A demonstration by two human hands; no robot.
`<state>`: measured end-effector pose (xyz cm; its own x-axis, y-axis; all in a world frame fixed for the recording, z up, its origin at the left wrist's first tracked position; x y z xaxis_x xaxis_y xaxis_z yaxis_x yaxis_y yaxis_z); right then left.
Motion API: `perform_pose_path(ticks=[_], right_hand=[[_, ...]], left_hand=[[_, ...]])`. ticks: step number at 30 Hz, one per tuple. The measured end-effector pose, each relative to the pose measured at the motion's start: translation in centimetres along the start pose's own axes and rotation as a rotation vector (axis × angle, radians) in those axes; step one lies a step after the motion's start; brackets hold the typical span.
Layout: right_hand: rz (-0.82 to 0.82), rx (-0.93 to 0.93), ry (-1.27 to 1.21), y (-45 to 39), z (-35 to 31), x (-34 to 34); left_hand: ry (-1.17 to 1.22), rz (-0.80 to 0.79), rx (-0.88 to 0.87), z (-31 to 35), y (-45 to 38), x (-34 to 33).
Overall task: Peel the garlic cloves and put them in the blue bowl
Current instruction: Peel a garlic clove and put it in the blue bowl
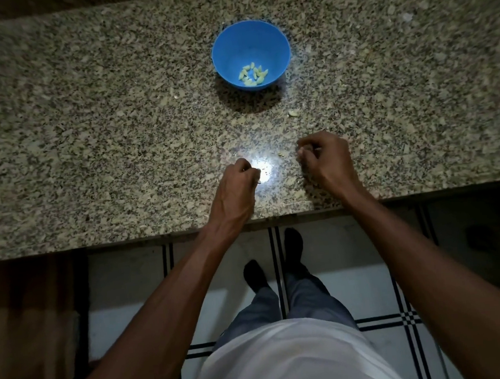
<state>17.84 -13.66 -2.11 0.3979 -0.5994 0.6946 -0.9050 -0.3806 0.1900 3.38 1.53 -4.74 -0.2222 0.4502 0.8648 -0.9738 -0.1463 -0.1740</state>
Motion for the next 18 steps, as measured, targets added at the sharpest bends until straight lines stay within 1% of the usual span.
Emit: perform_pose_path(ticks=[3, 6, 9, 12, 14, 16, 18], right_hand=[[-0.057, 0.129, 0.115, 0.3, -1.4, -1.8], [-0.1, 0.225, 0.195, 0.4, -1.9, -3.1], [-0.129, 0.289, 0.35, 0.4, -1.9, -4.0], [-0.173, 0.278, 0.465, 0.4, -1.9, -4.2], [-0.128, 0.308, 0.456, 0.7, -2.3, -4.0], [-0.077, 0.392, 0.528, 1.2, -2.7, -4.1], [-0.068, 0.444, 0.573, 1.5, -2.8, -4.3]], left_hand=[[0.082, 0.049, 0.034, 0.7, -0.2, -0.1], [0.187, 0.134, 0.15, 0.6, -0.3, 0.7], [0.188, 0.153, 0.21, -0.2, -0.4, 1.2], [0.165, 0.091, 0.142, -0.6, -0.5, 1.2], [0.134, 0.039, 0.073, -0.4, -0.3, 0.8], [0.068, 0.014, 0.016, 0.1, -0.3, 0.5], [-0.004, -0.011, -0.031, 0.3, -0.5, 0.1]])
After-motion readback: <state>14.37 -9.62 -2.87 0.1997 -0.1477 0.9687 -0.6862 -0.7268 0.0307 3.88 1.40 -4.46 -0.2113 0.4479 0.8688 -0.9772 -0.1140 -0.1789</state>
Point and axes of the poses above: each hand's wrist, its own y-axis away from the middle knuckle, its own x-axis out of the back of the hand, z = x × y, the point moved 5 cm from there along -y, towards the middle knuckle, and after that the axes turned 13 degrees about -x, right-handed, at the moved point
